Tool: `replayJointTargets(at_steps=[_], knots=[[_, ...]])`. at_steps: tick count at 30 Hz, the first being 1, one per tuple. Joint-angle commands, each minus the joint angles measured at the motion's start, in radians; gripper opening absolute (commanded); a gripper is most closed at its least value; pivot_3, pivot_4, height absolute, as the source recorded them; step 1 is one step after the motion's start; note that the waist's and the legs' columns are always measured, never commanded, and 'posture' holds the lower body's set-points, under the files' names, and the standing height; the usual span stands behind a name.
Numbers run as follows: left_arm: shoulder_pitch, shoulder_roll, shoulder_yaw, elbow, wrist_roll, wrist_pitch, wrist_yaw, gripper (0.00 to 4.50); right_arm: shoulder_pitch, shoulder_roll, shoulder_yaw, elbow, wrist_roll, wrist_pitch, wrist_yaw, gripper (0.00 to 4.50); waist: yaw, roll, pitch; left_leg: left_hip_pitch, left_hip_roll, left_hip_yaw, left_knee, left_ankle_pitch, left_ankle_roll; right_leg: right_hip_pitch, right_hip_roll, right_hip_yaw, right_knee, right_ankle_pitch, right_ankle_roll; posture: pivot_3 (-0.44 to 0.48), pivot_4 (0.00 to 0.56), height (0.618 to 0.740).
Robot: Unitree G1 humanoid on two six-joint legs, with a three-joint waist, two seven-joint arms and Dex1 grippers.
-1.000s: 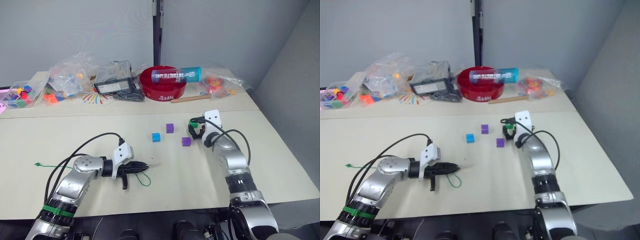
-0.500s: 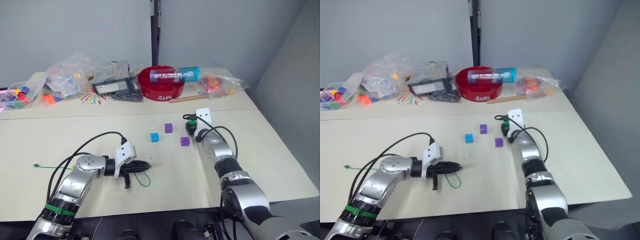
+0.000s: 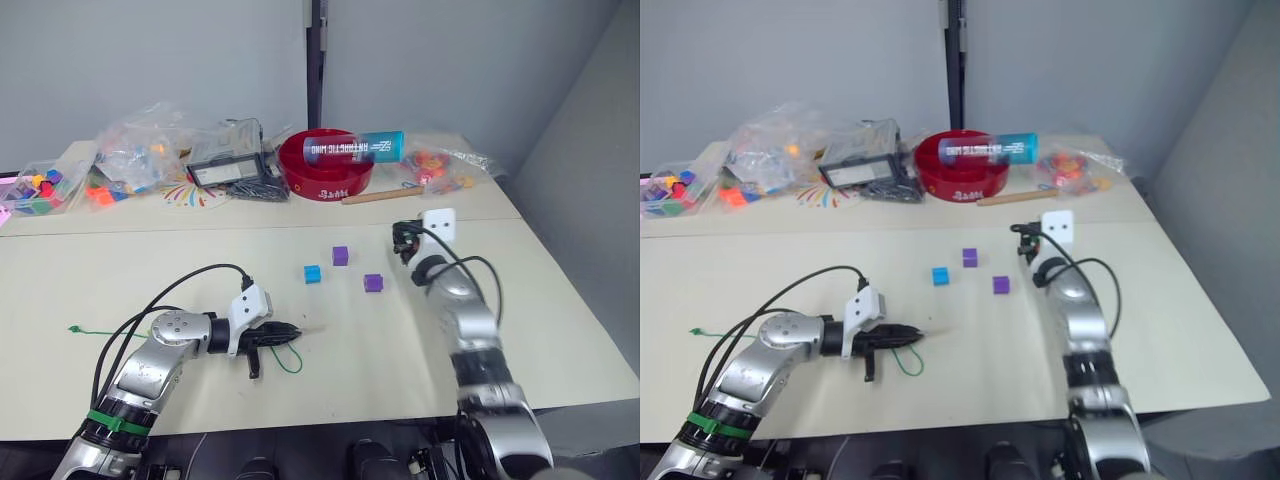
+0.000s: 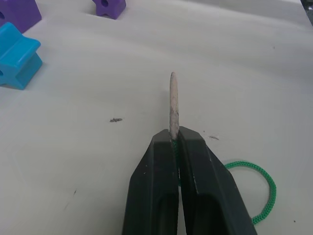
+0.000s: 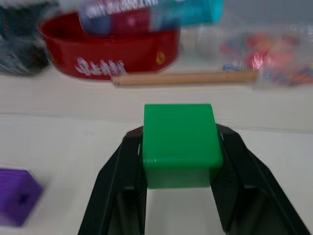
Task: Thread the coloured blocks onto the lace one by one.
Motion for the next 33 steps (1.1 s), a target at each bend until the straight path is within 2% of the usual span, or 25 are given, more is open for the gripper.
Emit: replayJointTargets(at_steps=[1,5,8,13,21,24,26,31,33], knots=[[-0.009,0.007,0.015,-0.018,-0.014,-0.012,-0.009,0.0,0.153,-0.003,0.065,-0.449,0.075,0.21,0.002,1.19,0.003,0.0,0.0,0.0,0.0,0.0,0.0,0.0,0.0,0.0,0.0,0.0,0.0,0.0,0.0,0.0,0.15,0.731],[-0.02,0.008,0.015,-0.001,-0.013,-0.019,-0.017,0.0,0.341,-0.016,0.199,-0.76,0.122,0.371,0.007,1.19,-0.001,0.0,0.0,0.001,0.0,-0.001,-0.001,0.0,0.0,0.0,0.0,0.0,0.0,0.0,0.0,0.0,0.15,0.731],[-0.026,0.008,0.013,0.006,-0.011,-0.022,-0.022,0.0,0.469,-0.034,0.277,-0.83,0.113,0.417,0.003,1.19,0.001,0.0,0.0,0.002,-0.001,0.0,0.0,0.0,0.0,0.003,0.0,0.0,-0.001,0.0,0.0,0.0,0.15,0.731],[-0.021,0.011,0.01,0.0,-0.009,-0.026,-0.028,0.0,0.618,-0.051,0.336,-0.737,0.063,0.362,0.001,1.19,0.004,-0.001,0.0,0.003,-0.001,0.0,0.001,0.001,-0.001,0.004,0.0,0.0,-0.003,0.0,0.001,0.0,0.15,0.731],[-0.018,0.021,0.011,-0.001,-0.007,-0.031,-0.038,0.0,0.61,-0.047,0.37,-0.559,0.056,0.354,0.061,1.19,-0.002,-0.004,-0.002,0.005,0.0,0.0,0.0,0.001,-0.001,0.005,0.002,0.0,-0.002,0.0,0.001,0.0,0.15,0.731],[-0.016,0.024,0.011,-0.004,-0.007,-0.031,-0.041,0.0,0.606,-0.048,0.375,-0.526,0.046,0.341,0.072,1.19,-0.003,-0.005,-0.003,0.005,0.001,0.0,0.0,0.001,-0.001,0.008,0.003,0.001,-0.003,-0.003,0.006,0.0,0.15,0.731],[-0.016,0.027,0.015,-0.01,-0.009,-0.026,-0.04,0.0,0.608,-0.059,0.355,-0.537,0.058,0.314,0.1,2.24,-0.003,-0.005,-0.003,0.006,0.001,0.0,0.0,0.001,-0.001,0.01,0.004,0.001,-0.002,-0.004,0.006,0.0,0.15,0.731],[-0.013,0.035,0.022,-0.021,-0.012,-0.017,-0.035,0.0,0.588,-0.153,0.264,-0.639,0.119,0.267,0.228,4.0,0.002,-0.005,-0.002,0.015,0.001,0.0,0.0,0.001,-0.001,0.015,0.004,0.001,-0.005,-0.004,0.007,0.0,0.15,0.731],[-0.012,0.038,0.024,-0.023,-0.013,-0.014,-0.032,0.0,0.565,-0.227,0.222,-0.667,0.167,0.258,0.322,4.48,0.006,-0.005,-0.002,0.014,0.001,0.0,0.0,0.001,-0.001,0.015,0.003,0.001,-0.006,-0.004,0.007,0.0,0.15,0.731]])
